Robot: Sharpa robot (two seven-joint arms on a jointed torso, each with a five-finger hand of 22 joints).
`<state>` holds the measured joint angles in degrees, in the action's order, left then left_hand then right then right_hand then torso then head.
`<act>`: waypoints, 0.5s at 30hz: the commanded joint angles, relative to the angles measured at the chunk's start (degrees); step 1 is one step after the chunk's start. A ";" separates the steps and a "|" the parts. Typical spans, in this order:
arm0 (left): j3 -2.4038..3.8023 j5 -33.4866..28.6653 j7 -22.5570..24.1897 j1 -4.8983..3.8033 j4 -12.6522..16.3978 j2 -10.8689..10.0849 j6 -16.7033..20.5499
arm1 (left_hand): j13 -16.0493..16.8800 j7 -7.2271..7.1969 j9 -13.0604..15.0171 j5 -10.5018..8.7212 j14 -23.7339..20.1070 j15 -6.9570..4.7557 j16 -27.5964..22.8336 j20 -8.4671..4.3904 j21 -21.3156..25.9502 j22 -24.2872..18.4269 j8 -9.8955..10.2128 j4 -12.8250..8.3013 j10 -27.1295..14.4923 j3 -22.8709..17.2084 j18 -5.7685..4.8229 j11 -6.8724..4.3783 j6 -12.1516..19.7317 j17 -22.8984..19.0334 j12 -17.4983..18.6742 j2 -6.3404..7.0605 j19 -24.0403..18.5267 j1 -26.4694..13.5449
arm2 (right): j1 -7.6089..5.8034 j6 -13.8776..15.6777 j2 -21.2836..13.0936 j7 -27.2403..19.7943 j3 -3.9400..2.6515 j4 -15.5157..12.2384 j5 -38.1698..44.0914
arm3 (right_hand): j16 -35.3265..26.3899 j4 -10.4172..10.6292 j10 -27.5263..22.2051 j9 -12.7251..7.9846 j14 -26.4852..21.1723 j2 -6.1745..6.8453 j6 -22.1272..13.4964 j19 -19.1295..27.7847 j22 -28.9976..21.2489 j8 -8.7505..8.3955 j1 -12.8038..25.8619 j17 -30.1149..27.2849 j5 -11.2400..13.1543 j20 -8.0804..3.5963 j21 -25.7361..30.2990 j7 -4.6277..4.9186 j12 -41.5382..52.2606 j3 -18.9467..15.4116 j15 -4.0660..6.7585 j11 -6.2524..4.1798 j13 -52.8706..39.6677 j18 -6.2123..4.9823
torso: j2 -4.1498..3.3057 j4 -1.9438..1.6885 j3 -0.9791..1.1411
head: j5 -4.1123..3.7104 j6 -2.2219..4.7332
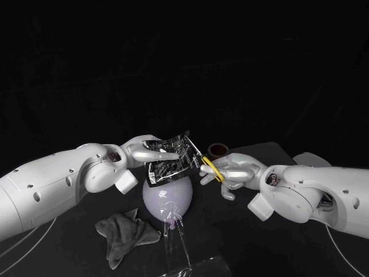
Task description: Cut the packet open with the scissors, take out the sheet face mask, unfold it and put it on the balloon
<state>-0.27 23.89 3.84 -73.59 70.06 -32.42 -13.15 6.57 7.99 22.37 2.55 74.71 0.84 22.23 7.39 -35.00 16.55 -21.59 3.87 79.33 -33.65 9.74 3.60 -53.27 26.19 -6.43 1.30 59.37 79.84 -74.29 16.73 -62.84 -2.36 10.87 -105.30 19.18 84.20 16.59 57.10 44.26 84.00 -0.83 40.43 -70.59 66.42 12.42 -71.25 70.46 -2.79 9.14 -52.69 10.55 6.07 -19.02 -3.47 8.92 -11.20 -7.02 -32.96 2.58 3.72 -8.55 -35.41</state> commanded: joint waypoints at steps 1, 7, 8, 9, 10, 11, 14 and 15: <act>-0.07 0.29 0.13 0.06 0.33 0.14 -2.55 | 0.08 -0.09 8.88 0.19 -0.09 -0.26 0.38 -0.39 -0.22 0.04 -0.39 0.06 0.24 0.38 0.62 0.07 -0.43 0.04 -0.33 -0.57 0.09 -0.07 | -0.23 -0.68 0.12 -1.43 -0.23 0.43 0.18 | 0.05 -0.06 -0.31 -0.05 1.14 0.38 -0.07 0.11 -0.01 -0.34 -0.25 -0.13 0.01 0.39 0.17 2.55 -0.21 0.46 -0.48 -0.01 0.13 -0.93 | 0.05 0.04 -0.04 | -0.05 -0.08; -0.07 0.50 0.13 0.06 0.40 0.10 -3.08 | 0.11 -0.10 8.92 0.19 -0.10 -0.26 0.43 -0.39 -0.24 0.06 -0.40 0.05 0.27 0.40 0.61 0.06 -0.45 0.10 -0.35 -0.54 0.08 -0.07 | -0.29 -0.74 0.29 -1.33 -0.25 1.04 0.16 | 0.00 -0.06 -0.31 -0.05 1.09 0.37 -0.06 0.22 -0.14 -0.33 -0.26 -0.31 0.02 0.39 0.37 2.55 -0.21 0.48 -0.48 -0.01 0.15 -0.98 | 0.00 -0.01 -0.04 | -0.08 0.06; -0.07 0.52 0.15 0.06 0.43 0.08 -3.11 | 0.11 -0.10 8.92 0.19 -0.10 -0.26 0.43 -0.39 -0.24 0.06 -0.40 0.05 0.27 0.40 0.61 0.06 -0.45 0.10 -0.35 -0.54 0.08 -0.07 | -0.30 -0.75 0.28 -1.32 -0.25 1.16 0.16 | 0.00 -0.06 -0.31 -0.05 1.09 0.37 -0.06 0.22 -0.14 -0.33 -0.26 -0.31 0.02 0.39 0.37 2.55 -0.21 0.48 -0.48 -0.01 0.15 -0.98 | 0.00 -0.02 -0.04 | -0.10 0.11; -0.08 0.53 0.15 0.06 0.44 0.07 -3.11 | 0.11 -0.10 8.92 0.19 -0.10 -0.26 0.43 -0.39 -0.24 0.06 -0.40 0.05 0.27 0.40 0.61 0.06 -0.45 0.10 -0.35 -0.54 0.08 -0.07 | -0.31 -0.78 0.27 -1.29 -0.25 1.26 0.16 | 0.00 -0.06 -0.31 -0.05 1.09 0.37 -0.06 0.22 -0.14 -0.33 -0.26 -0.31 0.02 0.39 0.37 2.55 -0.21 0.48 -0.48 -0.01 0.15 -0.98 | -0.01 -0.01 -0.04 | -0.09 0.12; -0.08 0.54 0.15 0.06 0.44 0.06 -3.09 | 0.11 -0.10 8.92 0.19 -0.10 -0.26 0.43 -0.39 -0.24 0.06 -0.40 0.05 0.27 0.40 0.61 0.06 -0.45 0.10 -0.35 -0.54 0.08 -0.07 | -0.31 -0.81 0.24 -1.27 -0.25 1.32 0.15 | 0.00 -0.06 -0.31 -0.05 1.09 0.37 -0.06 0.22 -0.14 -0.33 -0.26 -0.31 0.02 0.39 0.37 2.55 -0.21 0.48 -0.48 -0.01 0.15 -0.98 | -0.01 0.00 -0.05 | -0.07 0.13; -0.08 0.55 0.15 0.06 0.43 0.04 -3.05 | 0.11 -0.10 8.92 0.19 -0.10 -0.26 0.43 -0.39 -0.24 0.06 -0.40 0.05 0.27 0.40 0.61 0.06 -0.45 0.10 -0.35 -0.54 0.08 -0.07 | -0.32 -0.88 0.21 -1.23 -0.25 1.36 0.15 | 0.00 -0.06 -0.31 -0.05 1.09 0.37 -0.06 0.22 -0.14 -0.33 -0.26 -0.31 0.02 0.39 0.37 2.55 -0.21 0.48 -0.48 -0.01 0.15 -0.98 | 0.00 0.02 -0.05 | -0.06 0.14; -0.08 0.56 0.14 0.06 0.40 0.00 -2.95 | 0.11 -0.10 8.92 0.19 -0.10 -0.26 0.43 -0.39 -0.24 0.06 -0.40 0.05 0.27 0.40 0.61 0.06 -0.45 0.10 -0.35 -0.54 0.08 -0.07 | -0.32 -1.13 0.12 -1.11 -0.25 1.29 0.22 | 0.00 -0.06 -0.31 -0.05 1.09 0.37 -0.06 0.22 -0.14 -0.33 -0.26 -0.31 0.02 0.39 0.37 2.55 -0.21 0.48 -0.48 -0.01 0.15 -0.98 | 0.01 0.05 -0.04 | -0.10 0.12; -0.08 0.57 0.14 0.06 0.39 -0.01 -2.94 | 0.11 -0.10 8.92 0.19 -0.10 -0.26 0.43 -0.39 -0.24 0.06 -0.40 0.05 0.27 0.40 0.61 0.06 -0.45 0.10 -0.35 -0.54 0.08 -0.07 | -0.33 -1.20 0.09 -1.09 -0.25 1.24 0.26 | 0.01 -0.07 -0.32 -0.06 1.10 0.37 -0.04 0.22 -0.14 -0.33 -0.27 -0.28 0.02 0.39 0.37 2.54 -0.21 0.49 -0.48 -0.01 0.19 -0.98 | 0.01 0.05 -0.05 | -0.11 0.08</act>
<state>-0.27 23.98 3.85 -73.59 70.10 -32.54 -13.77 6.63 7.78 22.37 2.50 74.69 0.81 22.45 7.39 -34.99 16.55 -21.86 3.87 79.32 -33.66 9.71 3.62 -53.29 26.24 -6.43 1.47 59.37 79.67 -74.42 15.94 -62.68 -2.35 10.83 -104.15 19.28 83.99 16.43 57.10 44.25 84.00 -0.83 40.49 -70.38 66.32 12.28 -71.25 70.12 -2.79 9.35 -52.68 10.69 6.07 -18.86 -3.47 8.92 -11.06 -7.10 -32.94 2.61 3.67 -8.65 -35.28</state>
